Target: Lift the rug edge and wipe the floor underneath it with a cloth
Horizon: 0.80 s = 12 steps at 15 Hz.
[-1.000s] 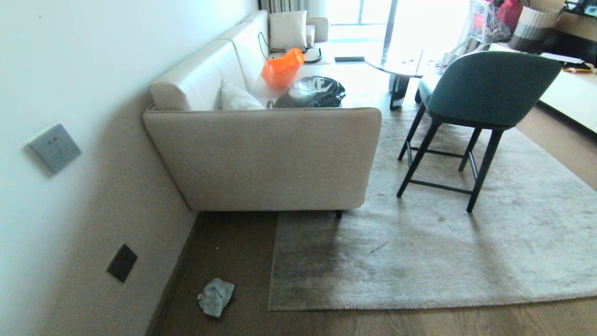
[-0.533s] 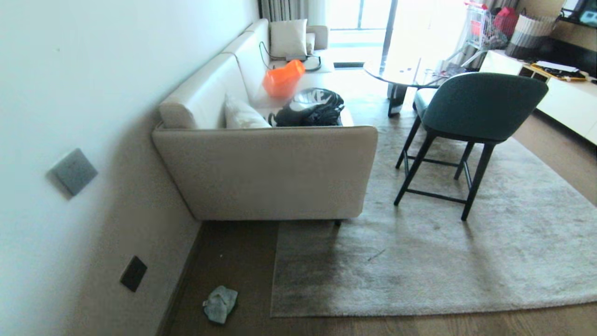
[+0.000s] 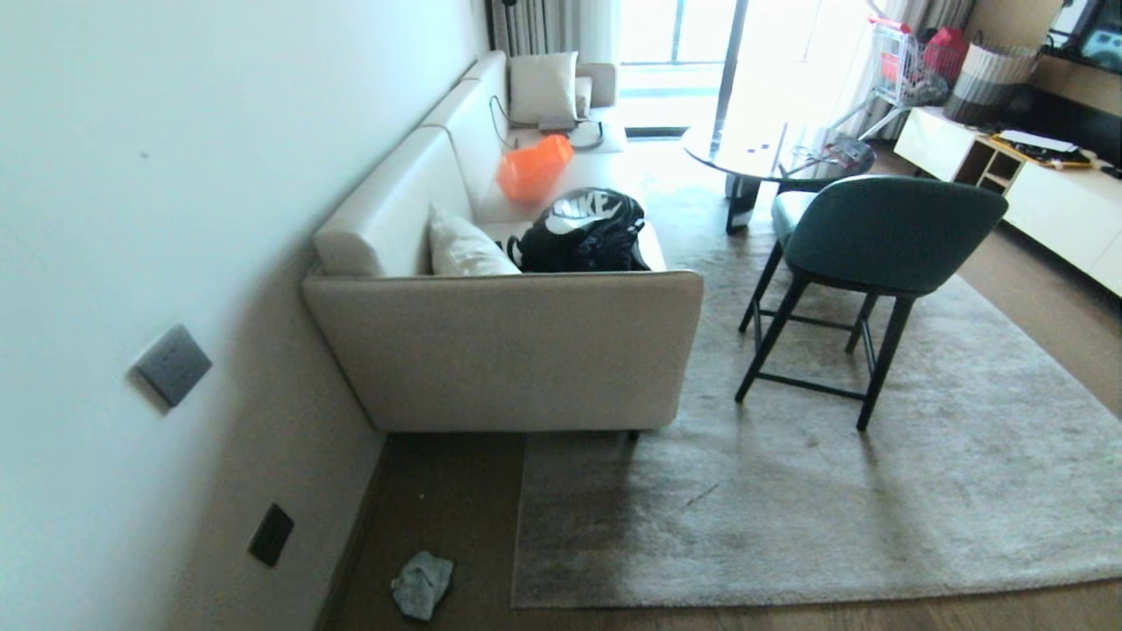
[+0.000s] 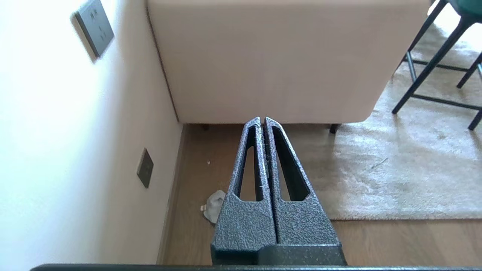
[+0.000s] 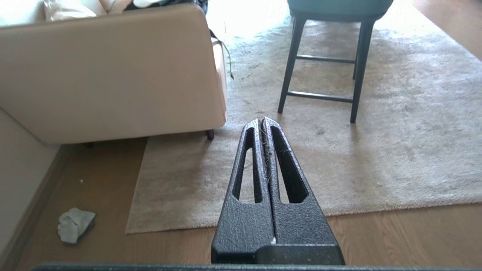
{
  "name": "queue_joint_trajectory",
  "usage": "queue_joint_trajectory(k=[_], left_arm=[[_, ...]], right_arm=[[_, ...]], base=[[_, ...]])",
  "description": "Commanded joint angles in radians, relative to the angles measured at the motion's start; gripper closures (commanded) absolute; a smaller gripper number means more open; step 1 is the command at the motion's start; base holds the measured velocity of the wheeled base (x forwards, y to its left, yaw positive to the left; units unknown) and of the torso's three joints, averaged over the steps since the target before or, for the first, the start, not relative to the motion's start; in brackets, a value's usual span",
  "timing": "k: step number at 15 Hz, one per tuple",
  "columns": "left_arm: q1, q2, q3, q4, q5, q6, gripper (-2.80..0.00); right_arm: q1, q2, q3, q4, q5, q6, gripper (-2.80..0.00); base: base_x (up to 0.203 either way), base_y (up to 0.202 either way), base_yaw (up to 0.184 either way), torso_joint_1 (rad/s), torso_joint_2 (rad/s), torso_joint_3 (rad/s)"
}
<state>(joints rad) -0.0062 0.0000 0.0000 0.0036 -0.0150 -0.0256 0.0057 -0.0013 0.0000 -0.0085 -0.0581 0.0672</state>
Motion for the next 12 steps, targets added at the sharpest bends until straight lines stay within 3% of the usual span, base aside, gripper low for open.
queue_joint_trajectory(k=[1,12], left_arm=[[0.000,0.000,0.000,-0.001,0.000,0.000,0.00],[0.000,0.000,0.000,-0.001,0.000,0.000,0.00]], right_arm=[[0.000,0.001,0.000,-0.001,0.000,0.000,0.00],[0.000,0.001,0.000,-0.001,0.000,0.000,0.00]], base=[[0.000,0.000,0.000,0.178,-0.52,-0.361],[0.000,0.000,0.000,0.203,-0.54,-0.338]])
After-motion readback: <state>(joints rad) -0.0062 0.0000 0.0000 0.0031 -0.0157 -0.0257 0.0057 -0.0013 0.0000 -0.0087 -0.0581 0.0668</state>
